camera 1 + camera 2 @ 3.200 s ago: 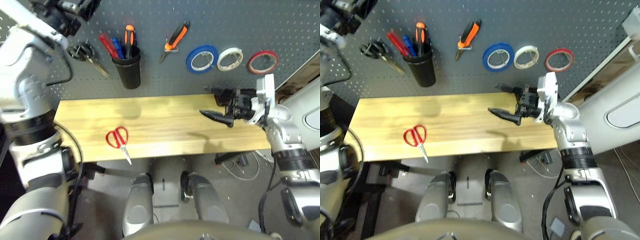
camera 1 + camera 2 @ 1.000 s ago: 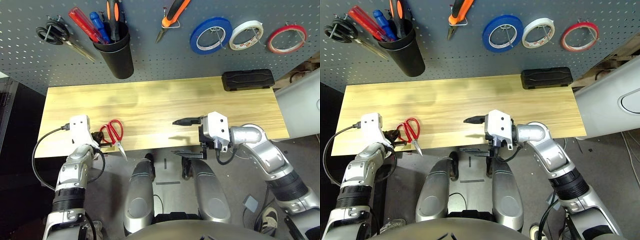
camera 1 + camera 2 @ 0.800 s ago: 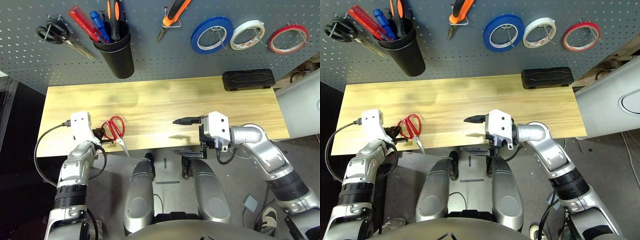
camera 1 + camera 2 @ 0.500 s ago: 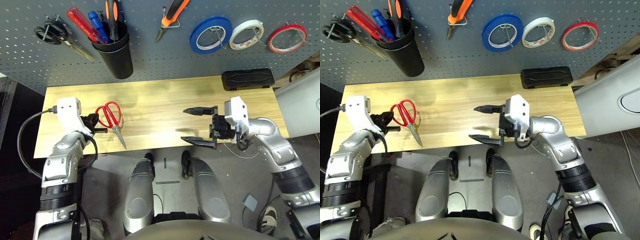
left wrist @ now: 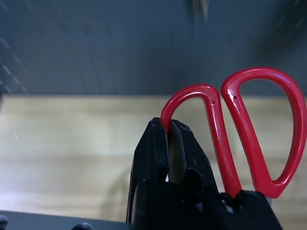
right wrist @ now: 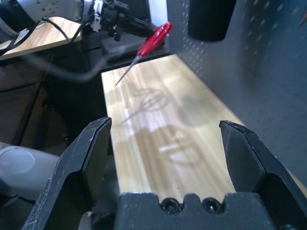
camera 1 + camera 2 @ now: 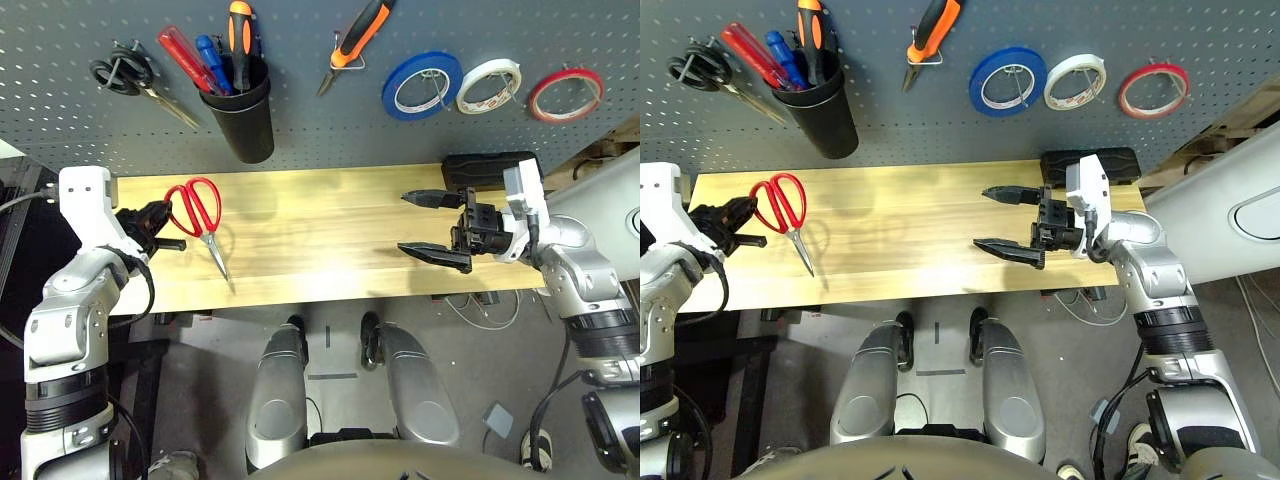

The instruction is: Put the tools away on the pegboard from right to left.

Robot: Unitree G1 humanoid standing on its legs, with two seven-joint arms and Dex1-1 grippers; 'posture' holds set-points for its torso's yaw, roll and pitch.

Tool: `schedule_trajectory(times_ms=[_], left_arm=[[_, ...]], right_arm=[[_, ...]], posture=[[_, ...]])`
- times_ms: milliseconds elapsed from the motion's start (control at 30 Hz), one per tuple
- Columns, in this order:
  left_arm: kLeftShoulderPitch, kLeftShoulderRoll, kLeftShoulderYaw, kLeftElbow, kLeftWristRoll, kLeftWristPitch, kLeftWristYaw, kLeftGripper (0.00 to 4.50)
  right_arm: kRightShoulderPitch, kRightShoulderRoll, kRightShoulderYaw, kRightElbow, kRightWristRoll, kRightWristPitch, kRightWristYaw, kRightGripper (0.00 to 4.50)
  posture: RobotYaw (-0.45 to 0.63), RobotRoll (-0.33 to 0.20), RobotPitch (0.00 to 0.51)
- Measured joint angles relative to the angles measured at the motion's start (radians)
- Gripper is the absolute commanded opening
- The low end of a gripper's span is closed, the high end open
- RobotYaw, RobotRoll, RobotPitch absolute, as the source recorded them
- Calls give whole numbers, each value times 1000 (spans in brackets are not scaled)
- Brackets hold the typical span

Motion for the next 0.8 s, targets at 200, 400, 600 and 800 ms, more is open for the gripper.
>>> schedule_trajectory(times_ms=[200,400,600,800], left_arm=[[6,-4,71,-2,-19,-82,-3,25],[22,-30,138,-21,-67,-171,-13,25],[-13,-54,152,-31,-86,-216,23,25],[-111,-55,122,58,-59,-260,75,25]], right_arm=[[-68,-1,-44,95,34,-14,62,4500],[-126,-10,-77,162,41,-15,94,4500],[-144,-10,-78,187,38,-17,105,4500],[-150,-9,-78,196,36,-18,104,4500]], posture=[[113,0,126],[113,0,114],[107,0,110],[77,0,99]])
